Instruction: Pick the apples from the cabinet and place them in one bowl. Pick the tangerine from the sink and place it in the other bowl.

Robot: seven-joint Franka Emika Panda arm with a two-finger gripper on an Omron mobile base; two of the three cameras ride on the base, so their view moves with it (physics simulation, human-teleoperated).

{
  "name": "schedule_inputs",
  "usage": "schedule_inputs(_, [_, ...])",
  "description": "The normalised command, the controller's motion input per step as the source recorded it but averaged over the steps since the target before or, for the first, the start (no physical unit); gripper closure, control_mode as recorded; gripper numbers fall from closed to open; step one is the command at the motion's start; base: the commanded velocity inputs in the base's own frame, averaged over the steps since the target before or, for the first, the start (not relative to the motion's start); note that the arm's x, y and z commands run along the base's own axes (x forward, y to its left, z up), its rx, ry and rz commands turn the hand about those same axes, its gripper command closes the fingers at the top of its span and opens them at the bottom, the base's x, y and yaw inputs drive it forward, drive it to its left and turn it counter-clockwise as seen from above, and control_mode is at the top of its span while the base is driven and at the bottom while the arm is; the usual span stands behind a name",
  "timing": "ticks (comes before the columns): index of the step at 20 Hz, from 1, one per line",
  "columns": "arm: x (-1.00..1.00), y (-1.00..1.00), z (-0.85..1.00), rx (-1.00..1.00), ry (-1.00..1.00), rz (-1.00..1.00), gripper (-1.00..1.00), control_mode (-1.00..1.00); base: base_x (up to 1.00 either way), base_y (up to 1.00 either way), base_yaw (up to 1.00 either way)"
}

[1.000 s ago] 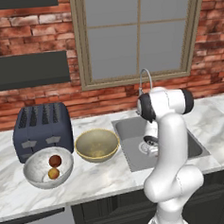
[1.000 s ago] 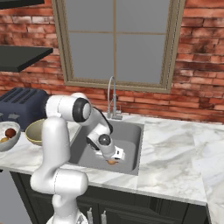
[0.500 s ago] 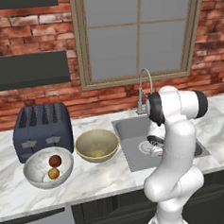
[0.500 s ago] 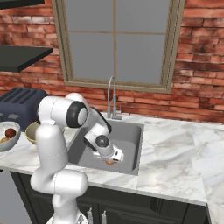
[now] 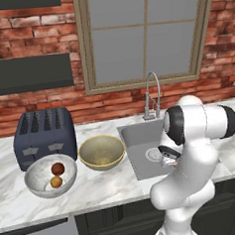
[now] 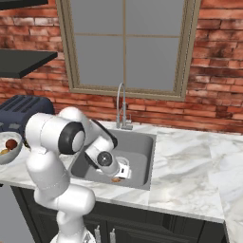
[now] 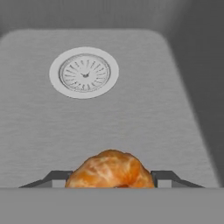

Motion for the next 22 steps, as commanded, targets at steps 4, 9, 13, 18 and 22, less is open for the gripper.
schedule_inputs(4, [-0.13, 0.00, 0.61, 0.00, 0.00, 0.01, 1.00, -1.00, 0.00, 0.00, 0.00])
schedule_inputs(9, [0.00, 0.00, 0.79, 0.00, 0.00, 0.00, 1.00, -1.00, 0.00, 0.00, 0.00])
schedule_inputs(13, [0.32, 0.00, 0.76, 0.00, 0.00, 0.00, 1.00, -1.00, 0.00, 0.00, 0.00])
schedule_inputs(18, [0.02, 0.00, 0.55, 0.00, 0.00, 0.00, 1.00, -1.00, 0.00, 0.00, 0.00])
schedule_inputs(22, [0.00, 0.00, 0.84, 0.00, 0.00, 0.00, 1.00, -1.00, 0.00, 0.00, 0.00])
